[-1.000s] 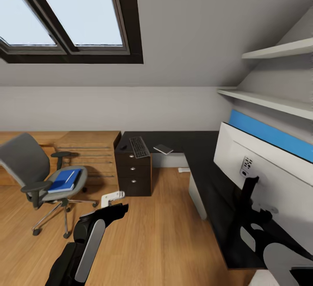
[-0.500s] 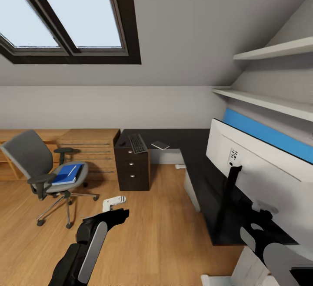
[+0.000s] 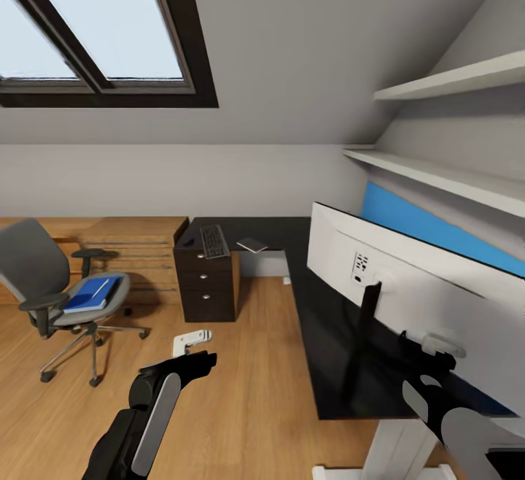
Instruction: In the bedroom, organize the workspace by keeping the computer under the desk, ensuring the monitor is on the desk, placing the keyboard on the desk next to the monitor, placing the mouse on the desk next to the keyboard, moving the folder from the swivel chair onto the desk next to the mouse, stacking the notebook on top of the folder with the pen on top of the notebook, and positioning the swivel chair next to the desk.
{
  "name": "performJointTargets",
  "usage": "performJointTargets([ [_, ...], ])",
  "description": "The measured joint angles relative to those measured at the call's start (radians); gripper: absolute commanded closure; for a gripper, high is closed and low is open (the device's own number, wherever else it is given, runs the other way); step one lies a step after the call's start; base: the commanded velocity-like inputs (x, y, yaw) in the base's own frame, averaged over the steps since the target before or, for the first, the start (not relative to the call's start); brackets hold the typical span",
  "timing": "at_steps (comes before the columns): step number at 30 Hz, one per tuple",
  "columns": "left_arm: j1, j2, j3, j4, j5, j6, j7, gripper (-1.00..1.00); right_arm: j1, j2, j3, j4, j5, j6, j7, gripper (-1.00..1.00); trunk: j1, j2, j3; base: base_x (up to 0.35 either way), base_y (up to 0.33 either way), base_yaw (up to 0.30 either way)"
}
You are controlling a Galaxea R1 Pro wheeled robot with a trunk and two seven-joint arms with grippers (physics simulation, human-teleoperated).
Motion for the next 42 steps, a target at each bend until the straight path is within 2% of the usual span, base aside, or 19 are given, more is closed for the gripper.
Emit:
performJointTargets([
  [12,0.0,0.001,0.002,0.0,0.001,0.0,0.0,-1.0,0.0,0.0,-0.002,0.0,0.0,-0.001,-0.001,-1.0,0.0,0.0,0.0,0.148,-0.302,0.0],
  [26,0.0,0.001,0.003,-0.005,0.002,-0.001,-0.004,-1.0,0.0,0.0,0.002,0.0,0.001,0.0,0.0,-1.0,0.0,0.0,0.0,0.202,-0.204,0.0],
  [32,0.0,0.003,0.009,-0.003,0.001,0.002,-0.001,-1.0,0.0,0.0,0.002,-0.001,0.001,-0.002,0.0,-1.0,0.0,0.0,0.0,0.001,-0.034,0.004],
  [42,0.0,0.003,0.01,-0.003,0.001,0.002,0.0,-1.0,0.0,0.001,0.003,-0.001,0.001,-0.002,0.0,-1.0,0.001,0.0,0.0,-0.209,-0.179,0.169],
])
